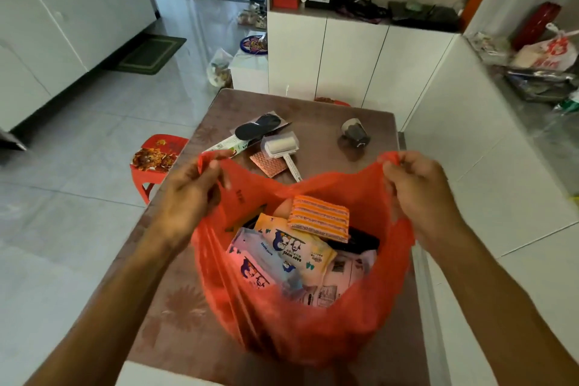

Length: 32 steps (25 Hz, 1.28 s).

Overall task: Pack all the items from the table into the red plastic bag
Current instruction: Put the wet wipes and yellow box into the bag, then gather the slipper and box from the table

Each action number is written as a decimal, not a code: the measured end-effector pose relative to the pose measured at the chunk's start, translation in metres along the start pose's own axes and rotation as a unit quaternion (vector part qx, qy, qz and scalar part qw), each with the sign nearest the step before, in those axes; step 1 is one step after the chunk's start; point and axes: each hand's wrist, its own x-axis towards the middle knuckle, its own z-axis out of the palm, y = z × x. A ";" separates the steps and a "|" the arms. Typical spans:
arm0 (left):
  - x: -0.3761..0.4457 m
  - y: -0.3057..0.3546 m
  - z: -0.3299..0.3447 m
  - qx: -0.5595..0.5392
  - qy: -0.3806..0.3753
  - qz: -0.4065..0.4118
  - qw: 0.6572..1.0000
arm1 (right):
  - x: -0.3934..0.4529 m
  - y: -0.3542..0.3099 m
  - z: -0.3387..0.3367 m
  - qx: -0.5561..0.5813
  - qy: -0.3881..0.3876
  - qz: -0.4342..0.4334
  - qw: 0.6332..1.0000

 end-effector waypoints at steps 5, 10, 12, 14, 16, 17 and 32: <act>0.012 0.010 -0.009 0.060 -0.067 0.045 0.995 | 0.006 -0.011 0.003 -0.214 0.041 -0.040 0.975; -0.017 -0.007 -0.030 0.156 -0.088 -0.130 0.975 | -0.001 0.019 -0.013 -0.408 -0.049 0.096 0.907; -0.016 0.005 -0.031 0.163 -0.013 -0.089 0.982 | -0.003 0.008 -0.004 -0.409 0.003 -0.018 0.912; 0.004 0.016 -0.025 0.164 0.078 -0.051 0.982 | -0.001 -0.013 0.021 -0.344 0.031 -0.150 0.926; 0.046 0.010 -0.019 0.165 0.100 -0.042 0.980 | 0.018 -0.027 0.062 -0.246 -0.033 -0.173 0.953; 0.074 -0.003 -0.017 0.185 0.088 -0.044 0.978 | 0.036 -0.029 0.086 -0.213 -0.077 -0.146 0.963; 0.381 -0.296 -0.012 0.490 -0.070 -0.145 0.857 | 0.304 0.125 0.292 -0.448 -0.110 -0.070 0.884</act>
